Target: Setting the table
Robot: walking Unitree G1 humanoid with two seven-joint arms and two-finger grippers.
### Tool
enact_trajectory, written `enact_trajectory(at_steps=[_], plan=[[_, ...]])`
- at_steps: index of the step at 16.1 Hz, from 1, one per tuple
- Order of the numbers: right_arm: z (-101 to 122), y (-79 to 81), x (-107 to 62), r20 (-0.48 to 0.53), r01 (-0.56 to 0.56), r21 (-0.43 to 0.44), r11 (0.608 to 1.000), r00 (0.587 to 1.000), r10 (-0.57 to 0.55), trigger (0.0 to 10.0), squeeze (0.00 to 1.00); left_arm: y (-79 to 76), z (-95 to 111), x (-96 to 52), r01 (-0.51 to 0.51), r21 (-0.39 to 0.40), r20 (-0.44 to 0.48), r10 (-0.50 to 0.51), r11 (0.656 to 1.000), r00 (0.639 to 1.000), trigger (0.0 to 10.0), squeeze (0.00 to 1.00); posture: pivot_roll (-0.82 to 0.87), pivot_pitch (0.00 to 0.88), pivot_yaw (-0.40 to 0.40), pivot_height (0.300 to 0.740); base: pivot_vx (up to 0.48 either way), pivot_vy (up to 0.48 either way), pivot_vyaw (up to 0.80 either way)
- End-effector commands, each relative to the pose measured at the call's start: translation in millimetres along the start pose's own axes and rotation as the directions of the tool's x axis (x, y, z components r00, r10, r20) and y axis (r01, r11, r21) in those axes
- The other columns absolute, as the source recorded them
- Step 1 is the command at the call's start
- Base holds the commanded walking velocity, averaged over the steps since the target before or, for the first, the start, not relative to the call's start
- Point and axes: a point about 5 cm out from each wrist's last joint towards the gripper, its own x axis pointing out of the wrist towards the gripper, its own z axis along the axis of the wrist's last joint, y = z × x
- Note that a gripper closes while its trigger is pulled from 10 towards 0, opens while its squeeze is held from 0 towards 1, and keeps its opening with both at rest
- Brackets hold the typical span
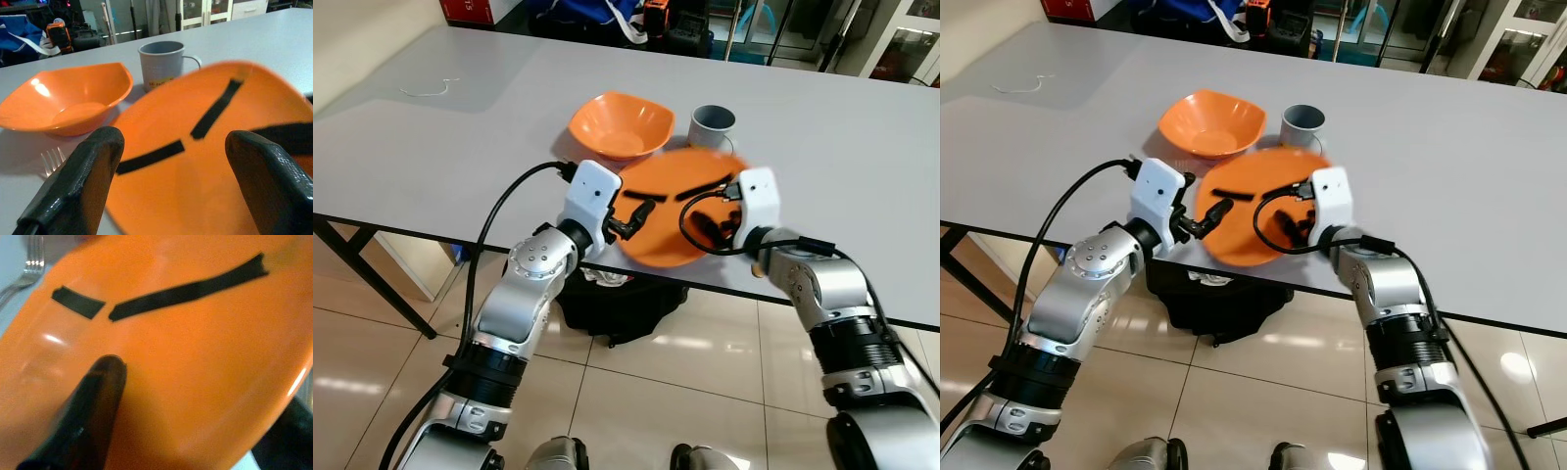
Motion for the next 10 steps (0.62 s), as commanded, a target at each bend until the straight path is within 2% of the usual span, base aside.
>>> enact_trajectory(at_steps=[1,2,3,4,5,7,10], plan=[[-5,-6.5,-0.8,-0.037,-0.001,0.142,0.990,0.999,0.006,10.0,0.00,-0.7,-1,-0.3,0.007,-0.001,0.002,-0.007,1.000,1.000,10.0,0.00,0.04,0.100,-0.036,0.740,0.000,0.000,0.00],[-3,-7.0,-1.9,-0.030,-0.019,0.224,0.974,0.999,0.026,10.0,0.00,-0.7,-1,-0.3,0.008,-0.003,0.004,-0.008,1.000,1.000,10.0,0.00,0.04,0.100,-0.035,0.740,0.000,0.000,0.00],[-3,-7.5,-2.4,-0.027,-0.023,0.249,0.968,0.999,0.030,10.0,0.00,-0.8,-1,-0.2,0.008,-0.004,0.005,-0.008,1.000,1.000,10.0,0.00,0.04,0.100,-0.035,0.740,0.000,0.000,0.00],[-3,-7.4,-3.8,-0.031,-0.040,0.334,0.942,0.998,0.053,10.0,0.00,-0.9,-2,0.3,0.008,-0.009,0.006,-0.008,1.000,1.000,10.0,0.00,0.04,0.099,-0.036,0.740,0.000,0.000,0.00],[-5,-9.5,-6.2,-0.037,-0.048,0.455,0.889,0.997,0.073,10.0,0.00,-1.3,-3,1.4,0.006,-0.022,0.007,-0.006,1.000,1.000,10.0,0.00,0.04,0.099,-0.036,0.740,0.000,0.000,0.00],[-7,-12.3,-7.7,-0.047,-0.038,0.492,0.870,0.996,0.069,10.0,0.00,-2.3,-5,3.0,0.008,-0.029,0.004,-0.008,1.000,1.000,10.0,0.00,0.03,0.099,-0.037,0.740,0.000,0.000,0.00],[-6,-11.6,-9.8,-0.058,-0.036,0.484,0.875,0.996,0.073,10.0,0.00,-7.4,-15,11.8,0.025,-0.056,-0.031,-0.027,0.998,0.999,10.0,0.00,0.03,0.102,-0.038,0.740,0.000,0.000,0.00]])
